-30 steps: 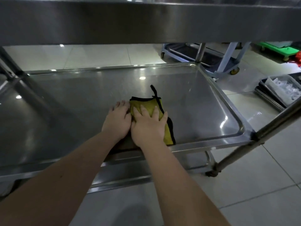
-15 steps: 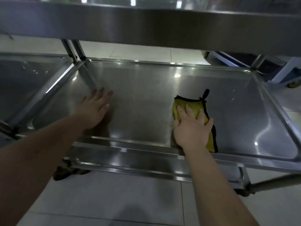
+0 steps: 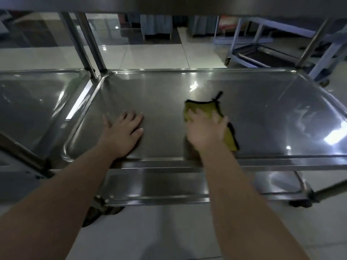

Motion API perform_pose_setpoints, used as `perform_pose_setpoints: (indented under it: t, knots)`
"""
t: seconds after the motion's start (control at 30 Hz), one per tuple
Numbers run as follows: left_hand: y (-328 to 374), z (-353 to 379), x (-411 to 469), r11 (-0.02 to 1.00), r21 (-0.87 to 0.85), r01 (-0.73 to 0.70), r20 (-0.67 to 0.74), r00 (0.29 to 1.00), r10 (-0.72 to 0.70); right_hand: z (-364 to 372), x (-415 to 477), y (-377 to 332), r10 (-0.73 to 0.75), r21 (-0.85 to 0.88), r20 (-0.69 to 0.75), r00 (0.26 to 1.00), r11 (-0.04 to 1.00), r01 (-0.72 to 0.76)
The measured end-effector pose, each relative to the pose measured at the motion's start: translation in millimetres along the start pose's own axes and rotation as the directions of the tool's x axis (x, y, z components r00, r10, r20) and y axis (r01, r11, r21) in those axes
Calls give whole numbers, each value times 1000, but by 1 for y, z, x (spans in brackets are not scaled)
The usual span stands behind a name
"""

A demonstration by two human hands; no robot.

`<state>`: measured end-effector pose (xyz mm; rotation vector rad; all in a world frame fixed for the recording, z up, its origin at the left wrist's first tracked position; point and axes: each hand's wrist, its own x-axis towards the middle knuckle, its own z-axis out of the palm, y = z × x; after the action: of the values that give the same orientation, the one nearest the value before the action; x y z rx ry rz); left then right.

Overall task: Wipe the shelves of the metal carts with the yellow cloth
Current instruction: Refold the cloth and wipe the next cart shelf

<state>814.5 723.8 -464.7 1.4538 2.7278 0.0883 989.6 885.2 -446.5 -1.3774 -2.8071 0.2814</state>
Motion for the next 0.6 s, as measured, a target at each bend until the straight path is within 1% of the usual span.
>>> perform_pose_setpoints:
  t: [0.07,0.13,0.2,0.3,0.4,0.47,0.53,0.6]
  knots:
    - [-3,2,0,999,28,-21,-16,1000,21,14,-5,-68,-148,-30,9,989,988,148]
    - [-4,5,0,1000,13,-25,-43,999,25,24,-7,-109,-235,-45,21,972,971,236]
    - [-6,8,2,1000,-7,-18,-50,999,17,25,-1,-112,-246,-9,32,969,969,246]
    - [-8,10,4,1000,-4,-27,-38,999,27,18,10,-67,-217,-1,-12,976,976,217]
    - [-10,12,5,999,-16,-36,-59,998,35,2,21,22,-83,-94,-35,996,992,79]
    - [-10,14,6,999,-13,-34,-78,996,33,-12,17,97,82,-102,-19,996,991,-83]
    - [-8,14,7,999,-13,-34,-74,997,33,-25,-1,167,269,-49,-27,963,961,-271]
    - [-7,15,6,999,-12,-30,-77,997,29,-30,-21,205,478,126,-45,877,874,-469]
